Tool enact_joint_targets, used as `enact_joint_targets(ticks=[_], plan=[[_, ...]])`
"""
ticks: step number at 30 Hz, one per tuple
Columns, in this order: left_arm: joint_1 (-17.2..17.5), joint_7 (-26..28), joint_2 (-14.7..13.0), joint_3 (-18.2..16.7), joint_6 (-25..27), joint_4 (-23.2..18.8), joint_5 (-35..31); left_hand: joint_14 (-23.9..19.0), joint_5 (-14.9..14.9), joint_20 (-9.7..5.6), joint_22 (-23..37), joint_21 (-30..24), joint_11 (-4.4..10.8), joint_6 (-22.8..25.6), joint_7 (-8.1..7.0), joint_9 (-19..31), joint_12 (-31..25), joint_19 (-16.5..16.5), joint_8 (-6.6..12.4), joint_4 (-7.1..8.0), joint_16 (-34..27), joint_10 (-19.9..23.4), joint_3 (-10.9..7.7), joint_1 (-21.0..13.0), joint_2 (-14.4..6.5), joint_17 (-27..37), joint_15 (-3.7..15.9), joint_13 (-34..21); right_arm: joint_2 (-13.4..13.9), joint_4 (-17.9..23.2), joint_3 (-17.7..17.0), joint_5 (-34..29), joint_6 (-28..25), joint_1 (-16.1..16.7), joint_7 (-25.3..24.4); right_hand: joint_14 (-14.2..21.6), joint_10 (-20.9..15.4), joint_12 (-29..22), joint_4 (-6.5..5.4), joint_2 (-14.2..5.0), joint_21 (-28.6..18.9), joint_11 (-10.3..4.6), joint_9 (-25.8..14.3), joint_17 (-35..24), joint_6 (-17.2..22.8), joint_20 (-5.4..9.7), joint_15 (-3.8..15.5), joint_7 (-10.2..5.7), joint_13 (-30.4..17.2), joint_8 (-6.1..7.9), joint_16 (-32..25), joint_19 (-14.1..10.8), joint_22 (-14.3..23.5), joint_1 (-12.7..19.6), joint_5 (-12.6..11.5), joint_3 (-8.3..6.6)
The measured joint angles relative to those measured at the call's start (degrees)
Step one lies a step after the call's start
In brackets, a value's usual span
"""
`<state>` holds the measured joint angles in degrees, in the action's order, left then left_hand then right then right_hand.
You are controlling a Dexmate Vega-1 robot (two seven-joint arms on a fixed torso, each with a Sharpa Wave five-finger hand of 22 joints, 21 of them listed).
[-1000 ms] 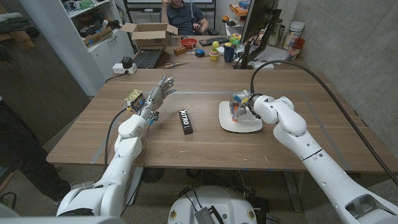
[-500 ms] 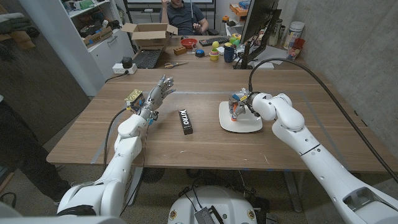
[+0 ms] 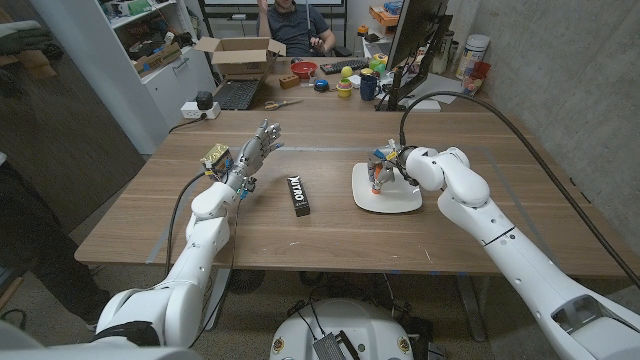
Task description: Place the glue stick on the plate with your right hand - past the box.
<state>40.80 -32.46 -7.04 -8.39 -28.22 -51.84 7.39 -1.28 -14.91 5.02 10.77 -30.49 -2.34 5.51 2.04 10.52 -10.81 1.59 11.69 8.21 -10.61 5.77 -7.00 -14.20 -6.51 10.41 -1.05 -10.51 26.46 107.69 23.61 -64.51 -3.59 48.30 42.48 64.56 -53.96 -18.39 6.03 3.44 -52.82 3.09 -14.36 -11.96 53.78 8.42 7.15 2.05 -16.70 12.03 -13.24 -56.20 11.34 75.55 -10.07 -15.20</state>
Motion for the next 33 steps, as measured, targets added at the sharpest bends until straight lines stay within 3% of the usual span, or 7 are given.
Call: enact_joint_targets(ticks=[9, 11, 13, 24, 26, 30, 33], plan=[[-0.66, -0.36, 0.16, -0.27, -0.49, 0.98, -0.44, 0.12, 0.00, 0.00, 0.00, 0.22, 0.00, -0.22, -0.22, 0.00, 0.00, 0.00, 0.00, -0.16, 0.00, 0.00, 0.15, 0.00, 0.00, 0.00, -0.12, 0.00, 0.39, -0.24, 0.44, 0.54, -0.28, -0.88, 1.90, -0.91, 3.56, 2.12, -0.74, -1.91, -1.09, -0.68, 0.27, 0.32, -4.45, -0.44, 0.87, -1.20, 0.48, -1.17, 0.94, 1.43, 0.00, -0.21, 0.01, 1.86], [-0.81, -0.36, 0.17, -0.31, -0.49, 1.21, -0.44, 0.29, 0.00, 0.00, 0.00, 0.22, 0.30, -0.31, -0.31, 0.00, 0.00, 0.00, 0.00, -0.15, 0.00, -0.31, 0.15, 0.00, 0.00, 0.00, -0.30, 0.00, 0.39, -0.24, 0.44, 0.75, -0.35, -0.88, 2.69, -1.23, 4.59, 2.72, -1.01, -3.41, -1.32, -0.91, 0.27, 0.25, -5.66, -0.64, 1.17, -1.33, 0.51, -1.29, 1.18, 2.05, 0.00, 1.00, 0.02, 2.27], [-0.92, -0.58, 0.18, -0.35, -0.65, 1.37, -0.63, 0.29, 0.00, 0.00, 0.00, 0.22, 0.29, -0.31, -0.31, 0.00, 0.00, 0.00, 0.00, -0.15, 0.00, -0.31, 0.15, 0.00, 0.00, 0.00, -0.30, 0.00, 0.56, -0.37, 0.72, 0.90, -0.40, -1.46, 3.18, -1.36, 5.70, 3.32, -1.37, -6.20, -1.44, -1.03, 0.27, -0.27, -6.83, -0.65, 1.31, -1.72, 0.73, -1.30, 1.13, 2.47, -0.01, 3.61, 0.21, 2.65], [-1.68, -1.05, 0.22, -0.57, -1.15, 2.63, -1.00, 0.64, 0.00, 0.00, 0.00, 0.22, 0.29, -0.61, 0.00, 0.00, 0.00, 0.00, -0.28, -0.16, 0.00, -0.30, 0.62, 0.00, 0.00, 0.00, 0.06, 0.00, 0.78, -0.46, 1.31, 1.77, -0.49, -2.77, 6.13, -2.33, 10.15, 4.66, -2.56, -8.53, -2.10, -1.60, 0.53, -0.02, -12.51, -1.26, 2.32, -3.03, 0.20, -1.66, 1.55, 4.29, -0.30, 2.66, -0.27, 4.63], [-1.80, -1.11, 0.22, -0.60, -1.28, 2.83, -1.06, 0.64, 0.00, 0.00, 0.00, 0.22, 0.29, -0.82, -0.21, 0.00, 0.00, 0.00, -0.28, -0.16, 0.00, -0.30, 0.62, 0.00, 0.00, 0.00, 0.06, 0.00, 0.81, -0.48, 1.35, 1.87, -0.47, -2.92, 6.37, -1.93, 11.37, 4.79, -2.79, -8.90, -2.10, -1.94, 0.53, -0.01, -13.92, -1.46, 3.35, -3.27, 0.23, -1.66, 1.81, 4.50, -0.43, 2.26, -0.54, 5.00], [-2.22, -1.31, 0.24, -0.64, -1.49, 3.48, -1.30, 0.64, 0.00, 0.00, 0.00, 0.22, 0.53, -1.21, -0.01, 0.00, 0.00, 0.00, -0.28, -0.32, 0.00, -0.54, 0.78, 0.17, 0.17, 0.00, 0.06, 0.00, 0.91, -0.50, 1.54, 2.36, -0.37, -3.48, 7.69, -2.15, 13.39, 5.12, -3.13, -8.48, -2.10, -2.17, 0.53, -0.02, -16.04, -1.45, 4.36, -3.72, 0.21, -1.66, 1.97, 4.91, -0.64, 0.49, -0.77, 5.66], [-2.51, -1.31, 0.25, -0.70, -1.49, 3.97, -1.30, 0.64, 0.00, 0.00, 0.00, 0.22, 0.53, -1.22, 0.00, 0.00, 0.00, 0.00, -0.28, -0.39, 0.00, -0.54, 0.85, -0.04, 0.51, 0.00, 0.05, 0.00, 0.91, -0.50, 1.54, 2.61, -0.33, -3.48, 8.28, -3.20, 14.72, 5.54, -3.51, -7.55, -2.10, -2.51, 0.53, 0.25, -17.80, -1.35, 3.90, -4.29, 0.21, -1.66, 2.01, 5.00, -0.70, -0.43, -0.99, 6.18]])
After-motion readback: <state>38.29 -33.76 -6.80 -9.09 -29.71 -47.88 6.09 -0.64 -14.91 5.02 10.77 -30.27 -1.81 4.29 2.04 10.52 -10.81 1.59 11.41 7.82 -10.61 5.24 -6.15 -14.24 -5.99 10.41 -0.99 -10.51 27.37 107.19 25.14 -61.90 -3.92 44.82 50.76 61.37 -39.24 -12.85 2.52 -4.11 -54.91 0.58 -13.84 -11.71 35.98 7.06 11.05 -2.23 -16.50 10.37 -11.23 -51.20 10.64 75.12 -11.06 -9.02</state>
